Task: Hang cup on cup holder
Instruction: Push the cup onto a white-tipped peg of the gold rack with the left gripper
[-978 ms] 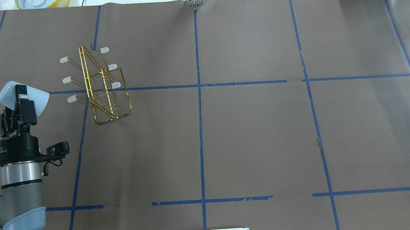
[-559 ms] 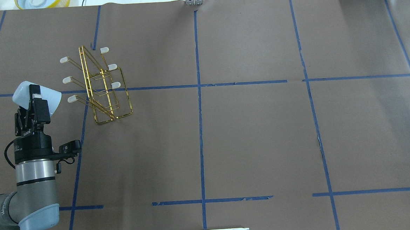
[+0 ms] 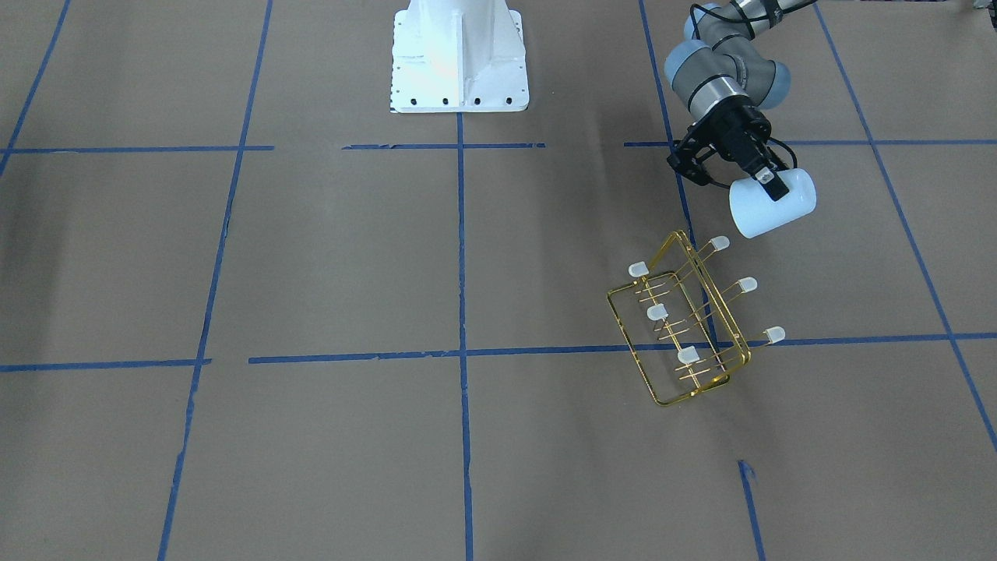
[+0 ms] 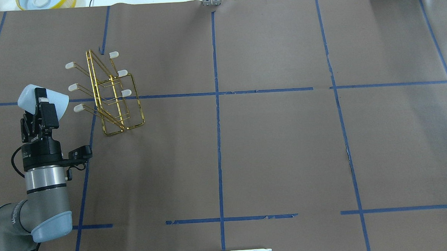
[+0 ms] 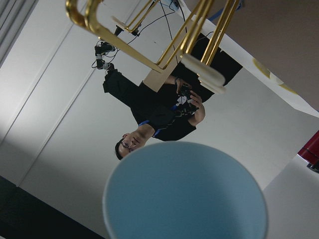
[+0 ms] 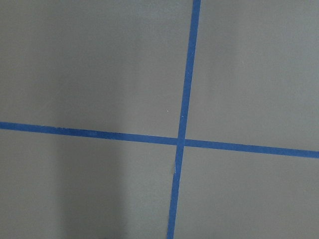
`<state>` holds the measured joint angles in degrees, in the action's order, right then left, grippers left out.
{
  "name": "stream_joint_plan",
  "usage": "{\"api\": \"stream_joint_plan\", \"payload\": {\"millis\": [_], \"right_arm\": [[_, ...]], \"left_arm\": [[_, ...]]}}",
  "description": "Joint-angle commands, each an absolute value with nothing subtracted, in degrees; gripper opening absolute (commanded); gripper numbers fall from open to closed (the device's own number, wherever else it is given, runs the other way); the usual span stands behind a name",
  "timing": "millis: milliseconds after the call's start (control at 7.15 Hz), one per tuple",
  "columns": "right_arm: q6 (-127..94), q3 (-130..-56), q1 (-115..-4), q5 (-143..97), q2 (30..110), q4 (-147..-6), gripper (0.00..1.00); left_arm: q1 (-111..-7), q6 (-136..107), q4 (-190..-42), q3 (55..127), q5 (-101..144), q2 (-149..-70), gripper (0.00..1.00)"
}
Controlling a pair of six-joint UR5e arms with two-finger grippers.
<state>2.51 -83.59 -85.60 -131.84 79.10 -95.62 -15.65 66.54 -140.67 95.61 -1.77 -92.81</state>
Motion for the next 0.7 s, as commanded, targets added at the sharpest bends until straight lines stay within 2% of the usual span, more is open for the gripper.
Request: {"api": "stream_joint_plan", "payload": {"millis": [0, 559], "right_arm": [[2.5, -83.6, -85.6, -131.8, 79.1, -95.6, 1.00], [2.5, -83.6, -85.6, -131.8, 79.1, -95.6, 1.00]], "left_arm": [[-17.0, 66.2, -140.6, 92.9, -1.7, -95.5, 0.00], [-16.5, 66.2, -140.5, 91.1, -1.6, -96.1, 0.00]]}}
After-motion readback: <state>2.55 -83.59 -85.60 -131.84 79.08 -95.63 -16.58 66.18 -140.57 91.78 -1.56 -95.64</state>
